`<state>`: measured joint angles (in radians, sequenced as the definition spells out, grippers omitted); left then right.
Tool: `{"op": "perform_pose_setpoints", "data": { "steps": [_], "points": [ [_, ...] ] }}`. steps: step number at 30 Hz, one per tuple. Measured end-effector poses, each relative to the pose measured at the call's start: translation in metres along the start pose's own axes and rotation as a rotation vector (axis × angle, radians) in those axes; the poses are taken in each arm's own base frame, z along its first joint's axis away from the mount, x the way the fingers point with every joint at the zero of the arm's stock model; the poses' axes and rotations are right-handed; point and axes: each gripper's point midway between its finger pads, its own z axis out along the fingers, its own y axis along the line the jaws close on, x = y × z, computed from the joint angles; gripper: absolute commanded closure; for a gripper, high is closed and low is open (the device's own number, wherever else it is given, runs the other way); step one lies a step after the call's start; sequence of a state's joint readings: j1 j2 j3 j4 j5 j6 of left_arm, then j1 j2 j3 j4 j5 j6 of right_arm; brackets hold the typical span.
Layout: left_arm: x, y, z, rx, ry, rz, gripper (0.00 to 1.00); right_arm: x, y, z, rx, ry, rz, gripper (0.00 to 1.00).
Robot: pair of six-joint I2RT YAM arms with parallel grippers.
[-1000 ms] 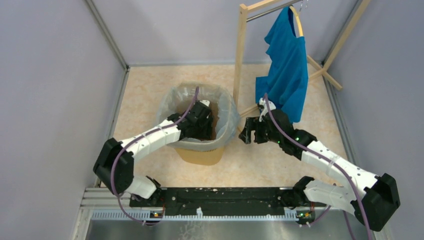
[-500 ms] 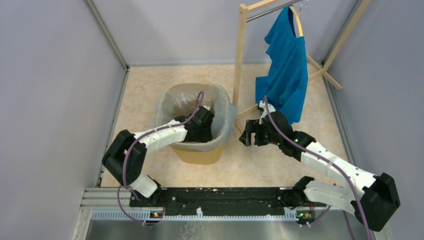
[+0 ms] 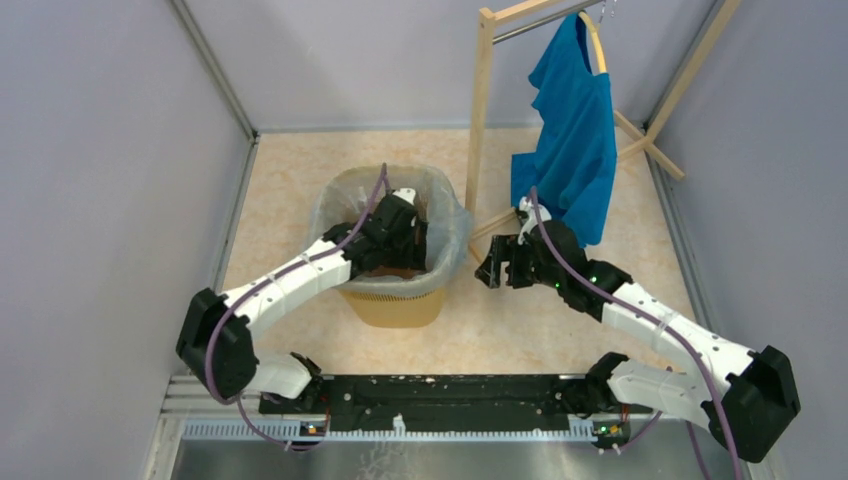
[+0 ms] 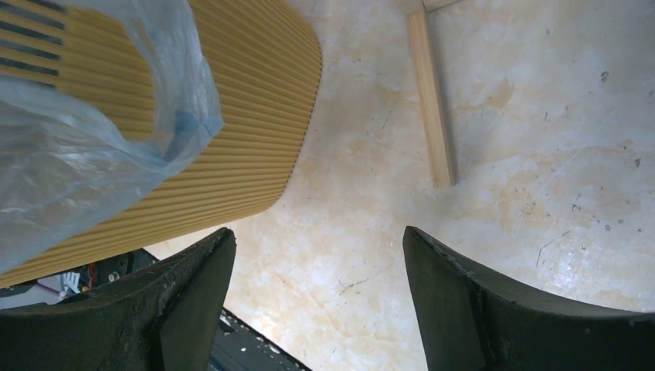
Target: Put the trash bags into the trash bin
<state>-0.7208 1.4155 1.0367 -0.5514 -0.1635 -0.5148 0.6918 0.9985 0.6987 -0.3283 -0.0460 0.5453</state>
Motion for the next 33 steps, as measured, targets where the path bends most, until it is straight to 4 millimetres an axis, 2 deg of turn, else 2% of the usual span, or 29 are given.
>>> {"op": "perform_pose_setpoints", "data": {
  "steps": [3,5,8,12,18,22,28,30,33],
  "points": [
    [-0.016,-0.010,-0.021,0.059,-0.058,-0.002,0.22,-0.014,0.006,-0.003,-0.012,-0.030,0.003,0.21],
    [-0.023,-0.014,-0.034,0.091,-0.083,-0.001,0.24,-0.030,0.011,-0.007,-0.021,-0.063,0.005,0.22],
    [-0.027,-0.017,-0.051,0.125,-0.106,0.003,0.26,-0.058,0.017,-0.011,-0.025,-0.118,0.001,0.23],
    [-0.031,-0.023,-0.064,0.166,-0.112,0.009,0.27,-0.077,0.028,-0.009,-0.048,-0.144,-0.024,0.24],
    [-0.036,-0.047,-0.071,0.234,-0.110,0.030,0.28,-0.070,0.039,0.007,-0.063,-0.090,-0.053,0.23],
    [-0.032,-0.062,-0.065,0.261,-0.088,0.049,0.24,-0.069,0.045,0.010,-0.095,-0.077,-0.037,0.23],
    [-0.029,-0.049,-0.062,0.195,-0.089,0.058,0.13,-0.070,0.050,0.012,-0.117,-0.078,-0.033,0.20],
    [-0.032,-0.041,-0.072,0.171,-0.115,0.066,0.08,-0.070,0.048,0.012,-0.109,-0.078,-0.036,0.20],
    [-0.042,-0.032,-0.102,0.175,-0.195,0.064,0.02,-0.072,0.041,0.012,-0.083,-0.085,-0.048,0.20]
  ]
}}
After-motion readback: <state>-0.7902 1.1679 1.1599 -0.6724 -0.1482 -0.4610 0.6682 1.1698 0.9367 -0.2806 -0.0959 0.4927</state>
